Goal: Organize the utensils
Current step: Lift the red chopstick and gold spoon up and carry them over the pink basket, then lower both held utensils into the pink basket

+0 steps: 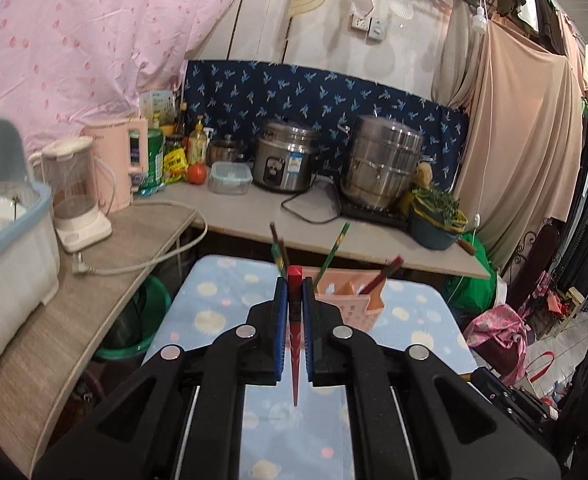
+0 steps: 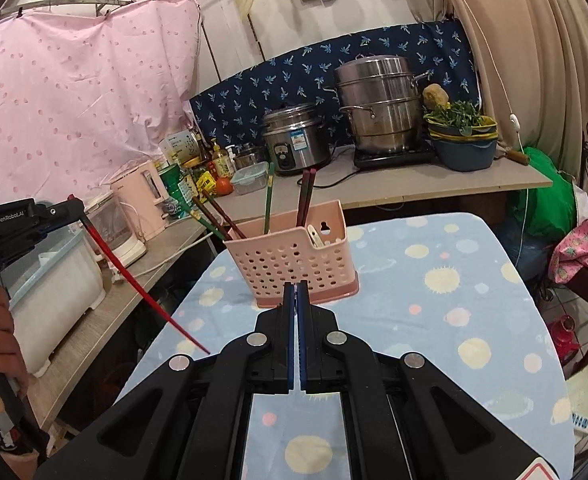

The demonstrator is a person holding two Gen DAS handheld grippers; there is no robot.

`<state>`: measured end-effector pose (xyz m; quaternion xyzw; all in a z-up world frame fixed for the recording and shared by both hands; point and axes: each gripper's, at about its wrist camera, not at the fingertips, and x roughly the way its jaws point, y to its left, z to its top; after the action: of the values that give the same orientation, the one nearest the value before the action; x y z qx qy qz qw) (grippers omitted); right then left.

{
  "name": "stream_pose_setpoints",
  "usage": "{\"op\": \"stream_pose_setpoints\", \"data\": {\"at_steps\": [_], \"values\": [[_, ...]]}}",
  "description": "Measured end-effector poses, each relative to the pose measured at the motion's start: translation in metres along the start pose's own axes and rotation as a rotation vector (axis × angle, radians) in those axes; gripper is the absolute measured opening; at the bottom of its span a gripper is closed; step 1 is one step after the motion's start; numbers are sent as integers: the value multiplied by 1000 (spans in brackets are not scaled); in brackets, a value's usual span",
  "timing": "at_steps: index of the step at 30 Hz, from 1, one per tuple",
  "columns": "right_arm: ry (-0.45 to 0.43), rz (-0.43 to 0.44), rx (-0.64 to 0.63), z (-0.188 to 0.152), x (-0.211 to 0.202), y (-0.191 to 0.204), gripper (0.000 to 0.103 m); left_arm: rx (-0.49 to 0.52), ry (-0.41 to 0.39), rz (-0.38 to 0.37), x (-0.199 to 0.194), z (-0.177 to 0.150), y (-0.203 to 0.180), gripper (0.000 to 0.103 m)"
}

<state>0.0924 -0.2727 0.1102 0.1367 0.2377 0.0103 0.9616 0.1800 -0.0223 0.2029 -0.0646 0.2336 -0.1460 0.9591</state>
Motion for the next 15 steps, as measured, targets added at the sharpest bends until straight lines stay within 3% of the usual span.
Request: {"op": "stream_pose_setpoints", "data": {"at_steps": [7,15], "values": [[-48,-7,-23,60,30,0,2,4,-125,-13,9,61,-18,7],[-22,-5,-34,105,87,6,2,18,-214,8,45,107,-34,7]]}}
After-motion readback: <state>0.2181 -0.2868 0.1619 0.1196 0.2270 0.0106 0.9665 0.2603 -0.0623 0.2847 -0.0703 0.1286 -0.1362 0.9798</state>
